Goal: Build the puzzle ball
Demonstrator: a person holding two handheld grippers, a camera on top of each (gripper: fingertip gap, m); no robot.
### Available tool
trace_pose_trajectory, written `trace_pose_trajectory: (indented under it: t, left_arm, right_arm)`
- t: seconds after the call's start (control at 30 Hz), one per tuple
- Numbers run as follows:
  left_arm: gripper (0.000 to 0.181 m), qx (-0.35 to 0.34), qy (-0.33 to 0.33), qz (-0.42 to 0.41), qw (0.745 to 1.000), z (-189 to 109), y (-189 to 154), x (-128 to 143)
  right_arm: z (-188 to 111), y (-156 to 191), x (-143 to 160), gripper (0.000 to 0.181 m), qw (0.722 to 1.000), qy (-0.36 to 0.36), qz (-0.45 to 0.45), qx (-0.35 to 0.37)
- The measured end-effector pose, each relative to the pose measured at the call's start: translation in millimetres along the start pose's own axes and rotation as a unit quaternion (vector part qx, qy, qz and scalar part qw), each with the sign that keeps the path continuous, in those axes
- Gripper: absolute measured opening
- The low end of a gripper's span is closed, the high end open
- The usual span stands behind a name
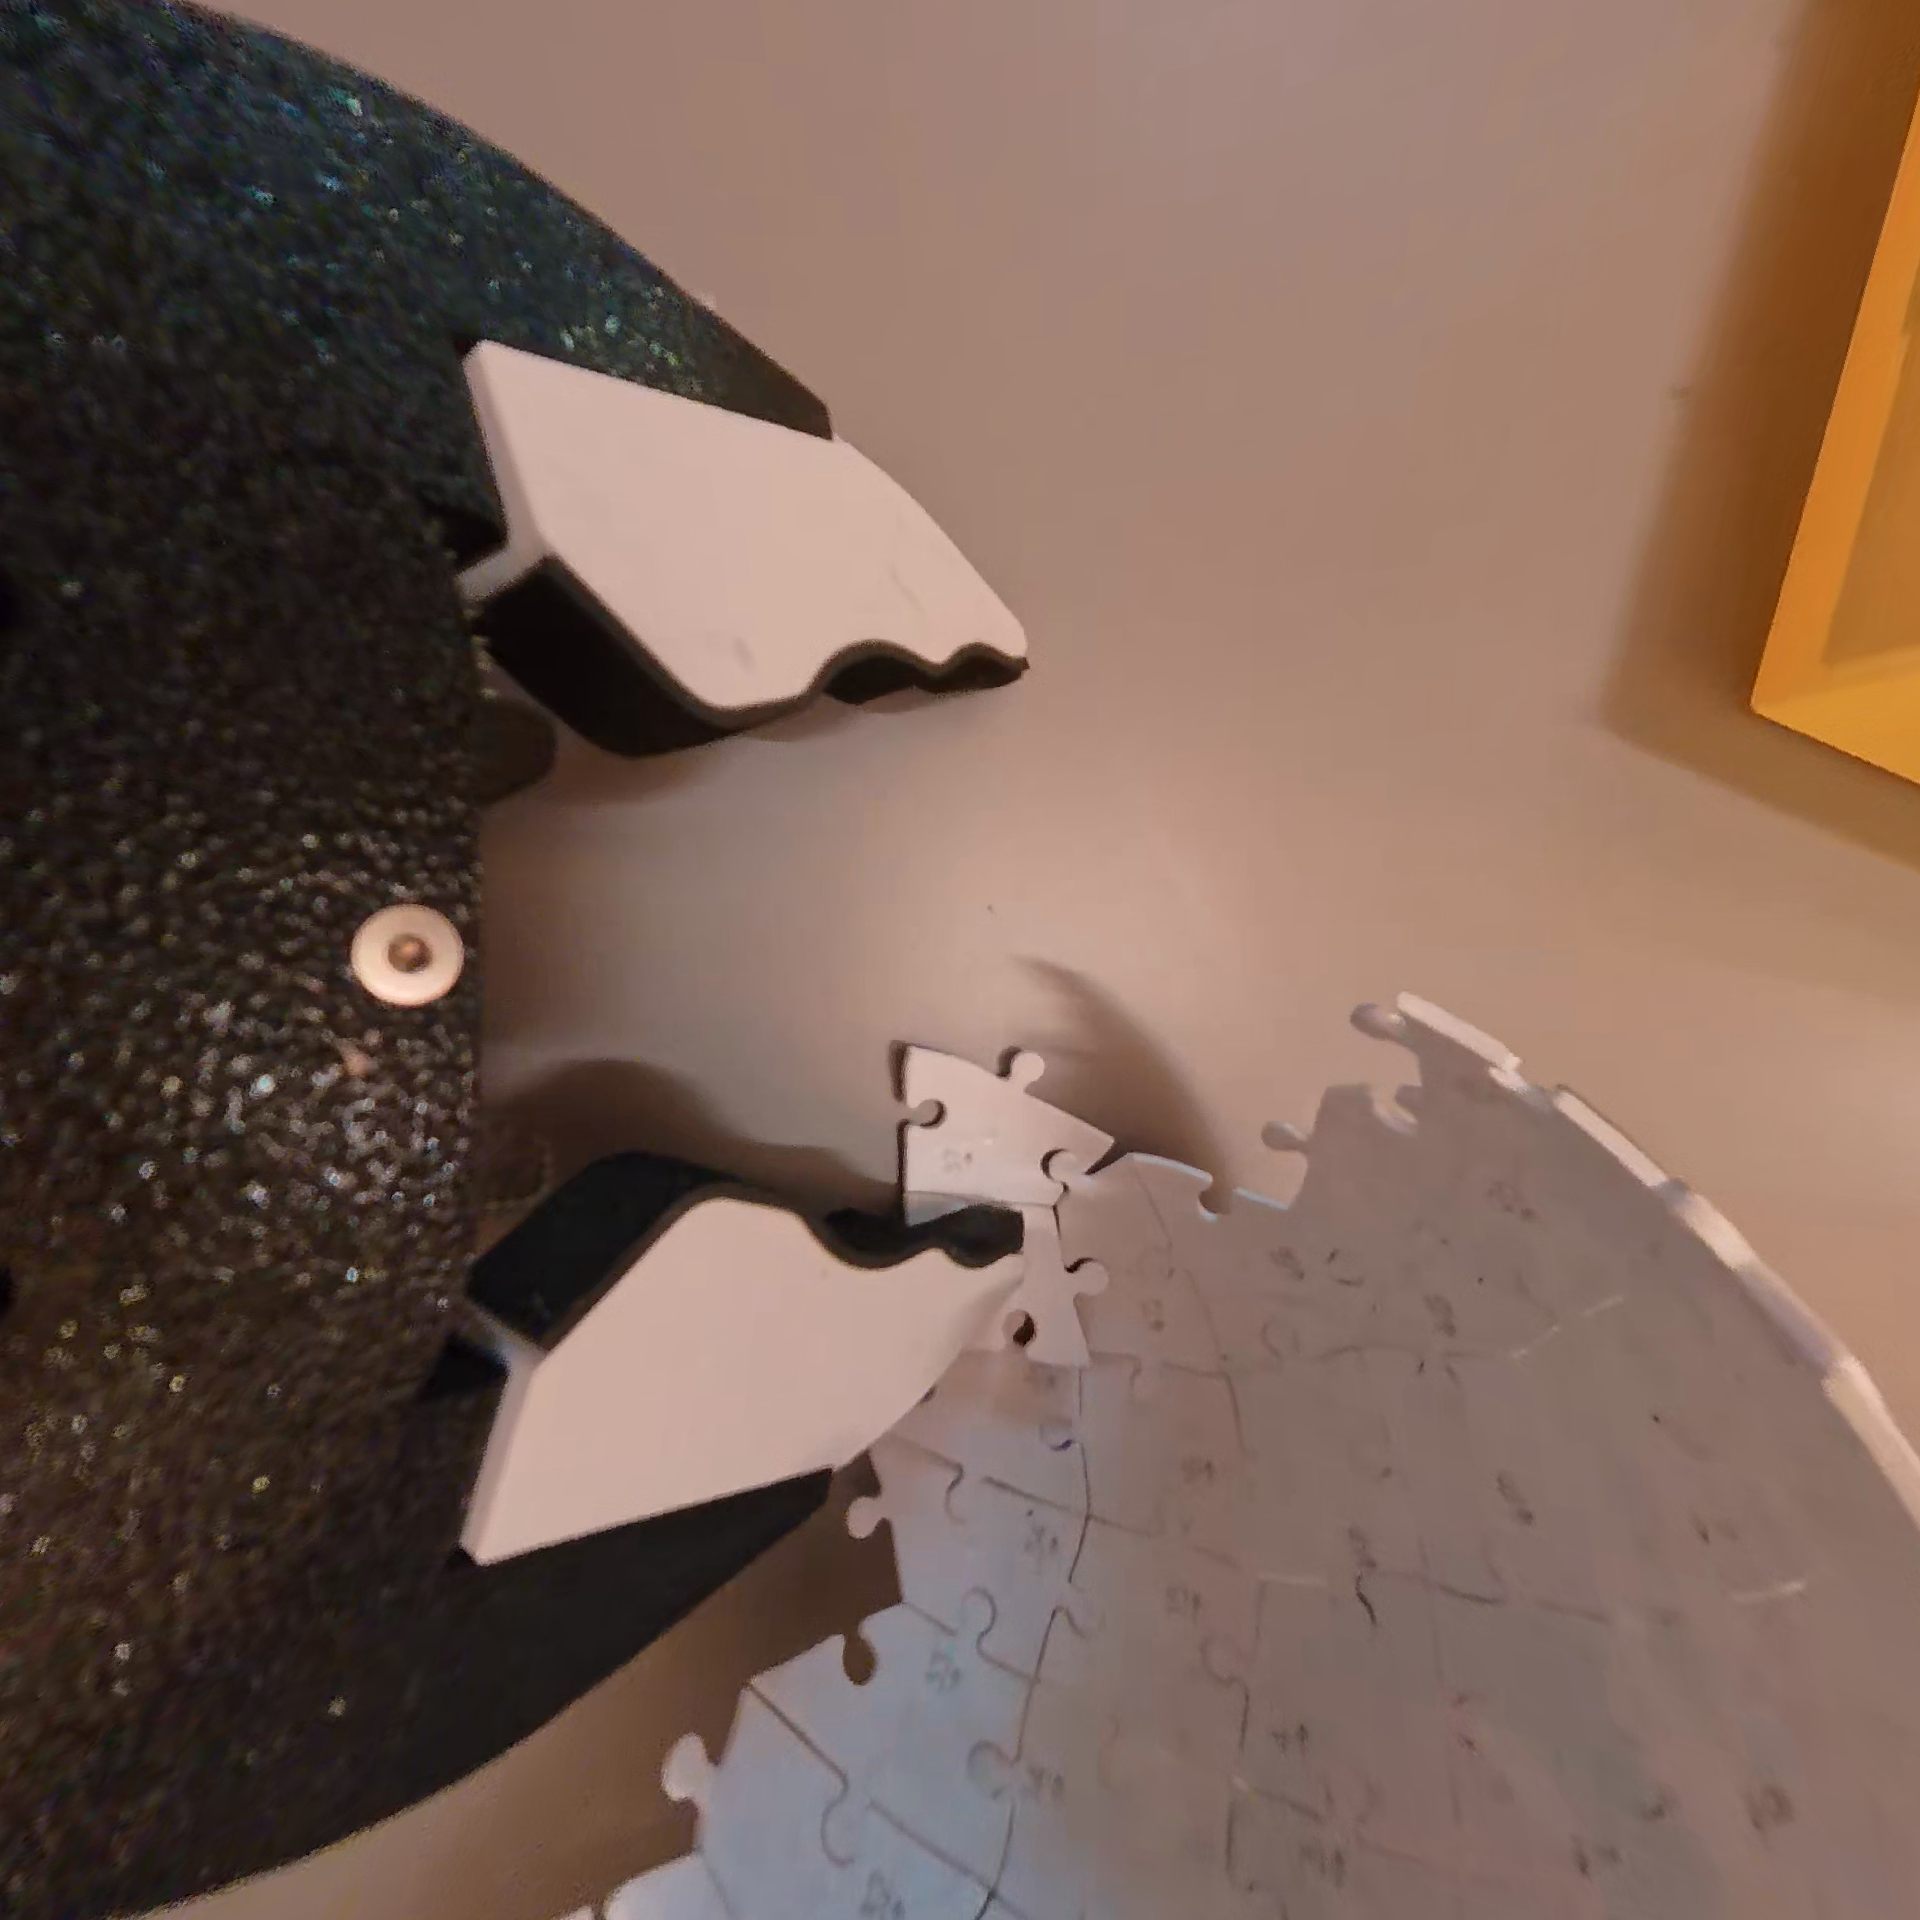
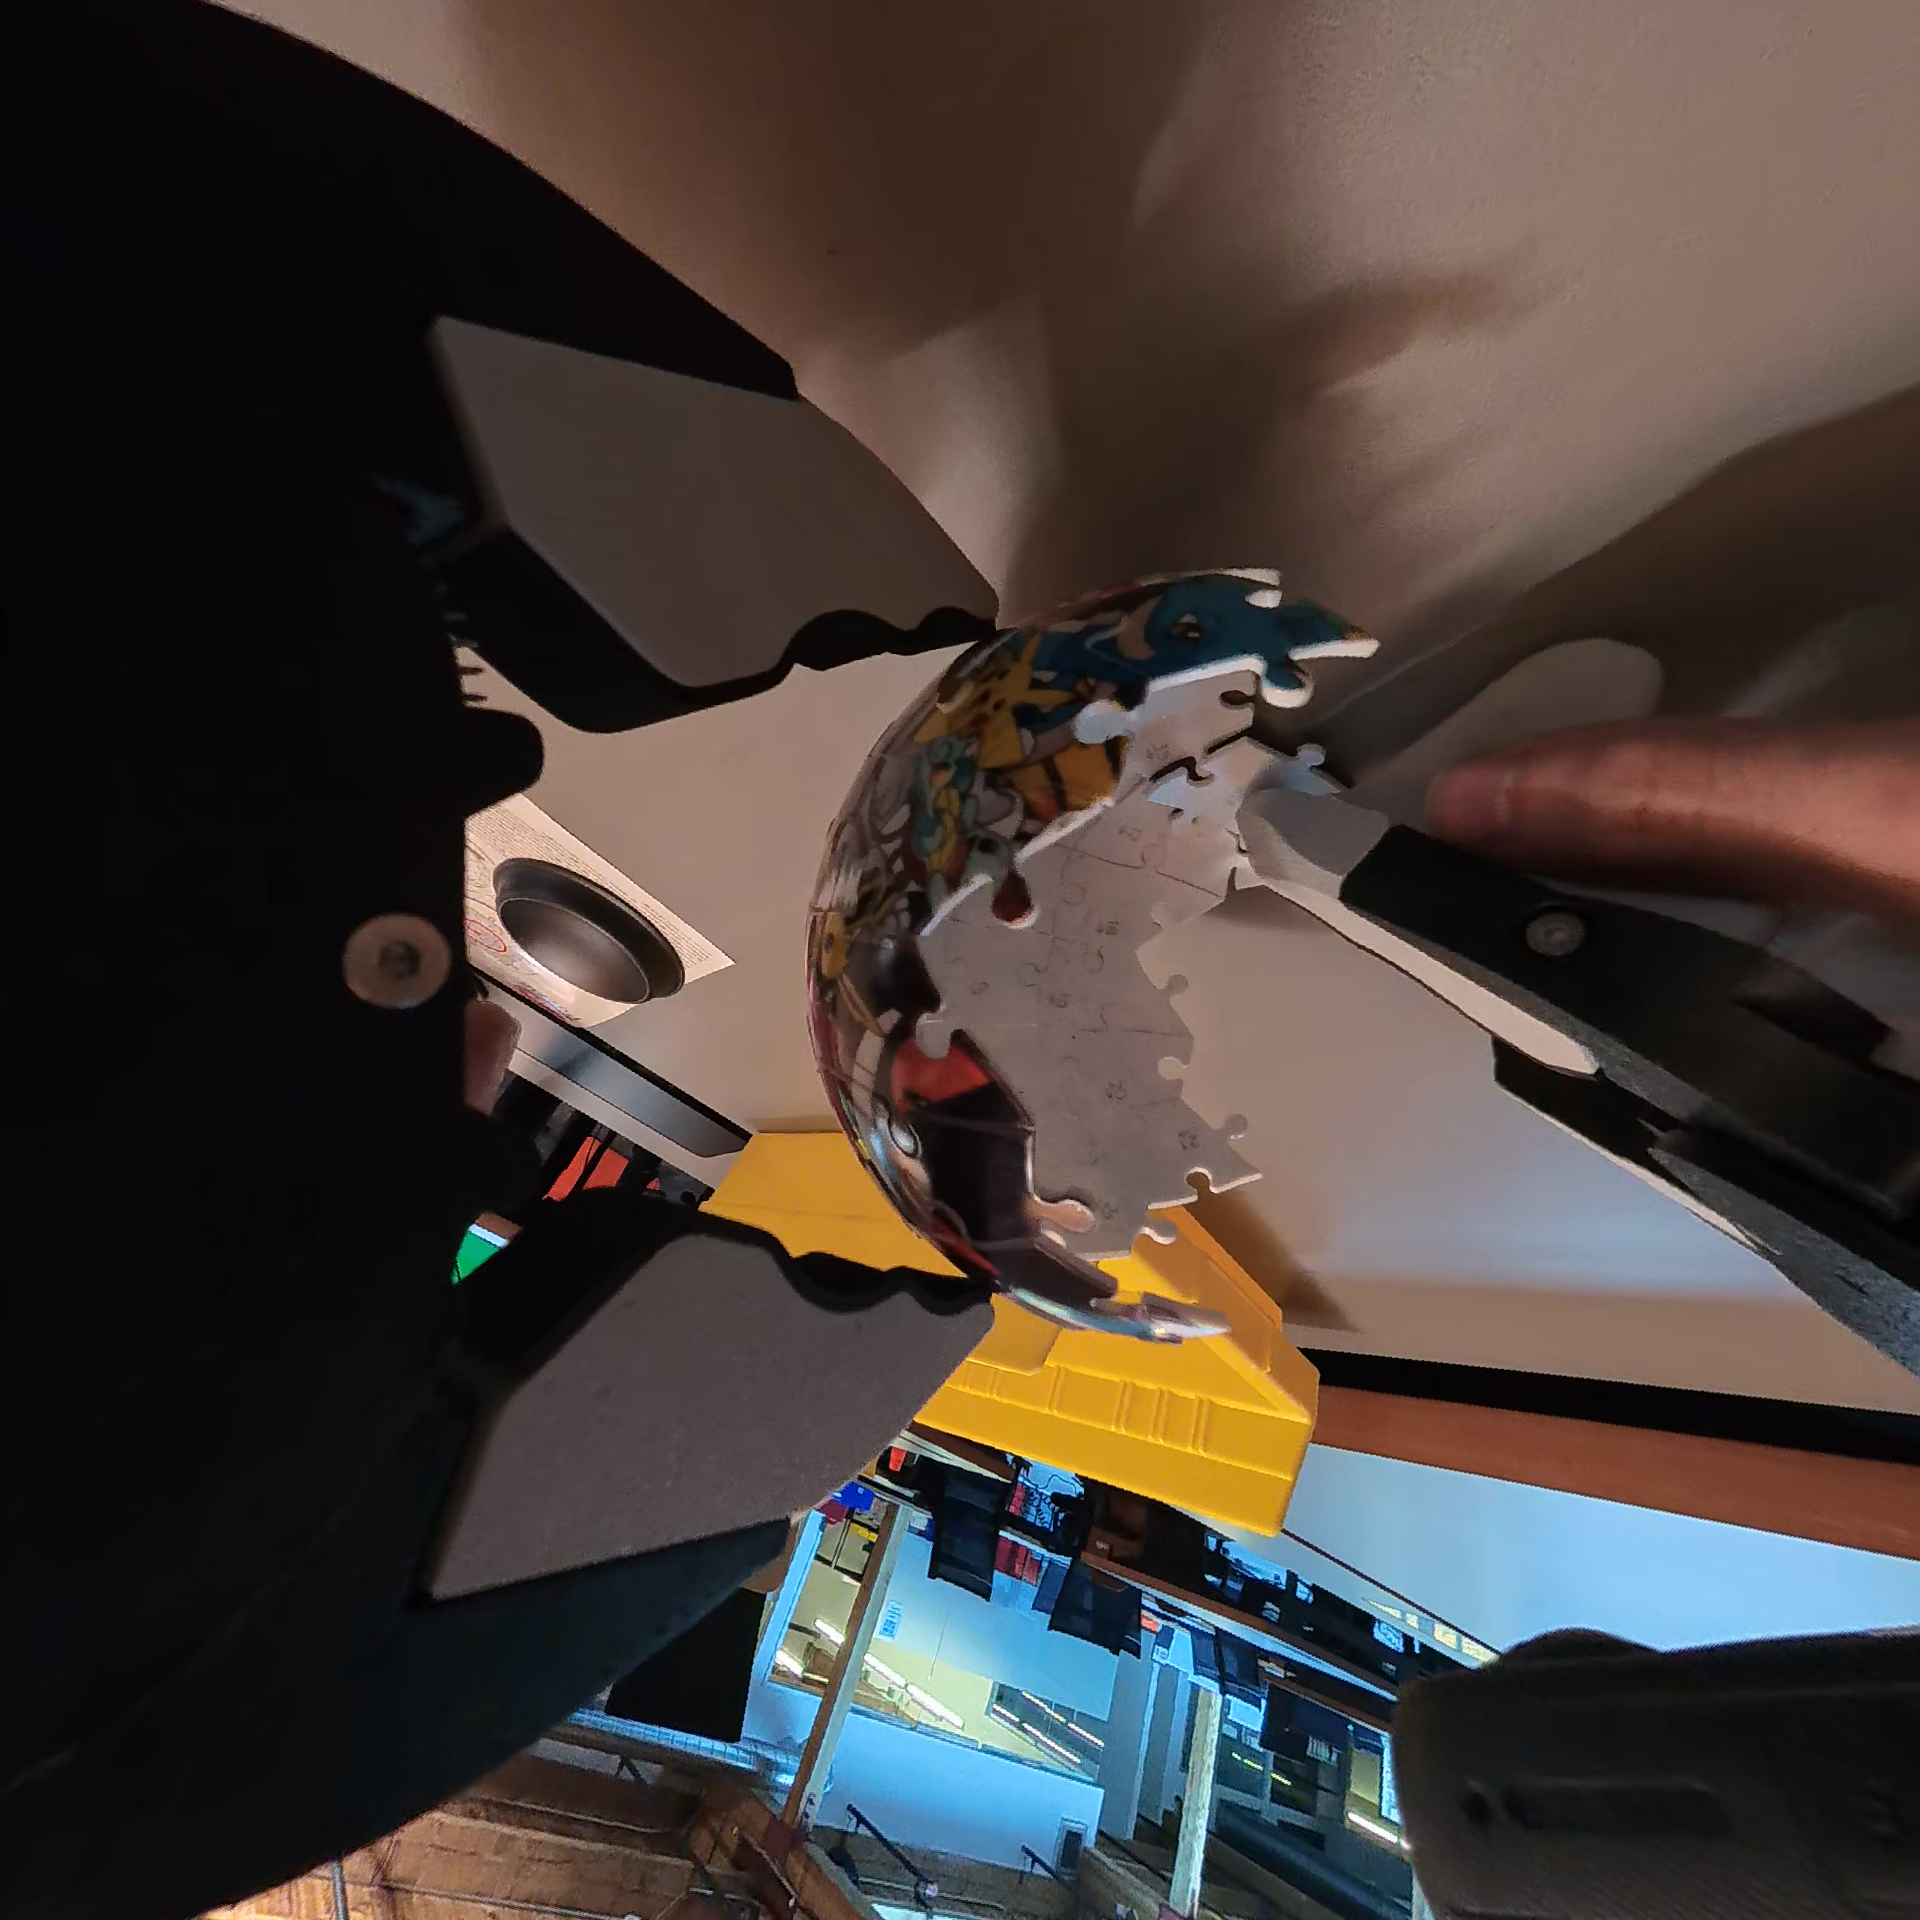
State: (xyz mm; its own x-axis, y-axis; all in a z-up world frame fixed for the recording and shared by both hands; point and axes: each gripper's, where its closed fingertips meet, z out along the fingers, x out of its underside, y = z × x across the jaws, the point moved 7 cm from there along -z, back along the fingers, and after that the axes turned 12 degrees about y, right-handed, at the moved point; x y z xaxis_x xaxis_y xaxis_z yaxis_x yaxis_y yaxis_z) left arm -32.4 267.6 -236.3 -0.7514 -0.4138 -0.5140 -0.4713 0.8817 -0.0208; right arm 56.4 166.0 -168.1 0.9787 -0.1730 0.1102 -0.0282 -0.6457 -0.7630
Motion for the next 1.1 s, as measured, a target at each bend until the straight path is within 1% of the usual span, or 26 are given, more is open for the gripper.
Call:
trace_pose_trajectory:
  t: [0.1, 0.2, 0.37, 0.53, 0.67, 0.87, 1.03, 1.1]
  left_arm:
    - [0.097, 0.001, -0.003, 0.006, 1.0, -0.6, -1.9, -1.4]
    - [0.097, 0.012, -0.026, 0.006, 1.0, -2.4, -4.1, -5.5]
    - [0.097, 0.008, -0.005, 0.019, 1.0, 4.3, -4.2, -9.1]
    - [0.097, -0.007, -0.011, 0.048, 0.999, 4.2, -6.7, -13.4]
    - [0.101, -0.022, -0.018, 0.069, 0.997, 3.1, -5.1, -14.4]
    - [0.101, -0.042, -0.057, 0.151, 0.986, 1.6, -6.6, -18.3]
    - [0.103, -0.041, -0.084, 0.211, 0.973, 0.5, -8.4, -21.6]
    - [0.102, -0.044, -0.091, 0.232, 0.967, -0.6, -10.2, -21.9]
  right_arm:
    - [0.3, 0.2, -0.3, 0.113, 1.0, -0.001, -0.001, 0.001]
    - [0.6, 0.2, -0.2, 0.113, 1.0, -0.002, 0.0, 0.001]
    - [1.2, 0.4, -0.8, 0.113, 1.0, -0.003, -0.001, 0.003]
    - [1.9, 0.3, 0.1, 0.114, 1.0, -0.004, 0.001, 0.003]
    - [2.5, 0.1, 1.7, 0.114, 1.0, -0.008, 0.007, 0.001]
    - [4.4, -1.4, 4.5, 0.114, 0.999, -0.027, 0.022, -0.007]
    - [5.7, -2.1, 6.0, 0.114, 0.999, -0.035, 0.03, -0.013]
    - [6.0, -2.4, 6.5, 0.114, 0.999, -0.038, 0.031, -0.014]
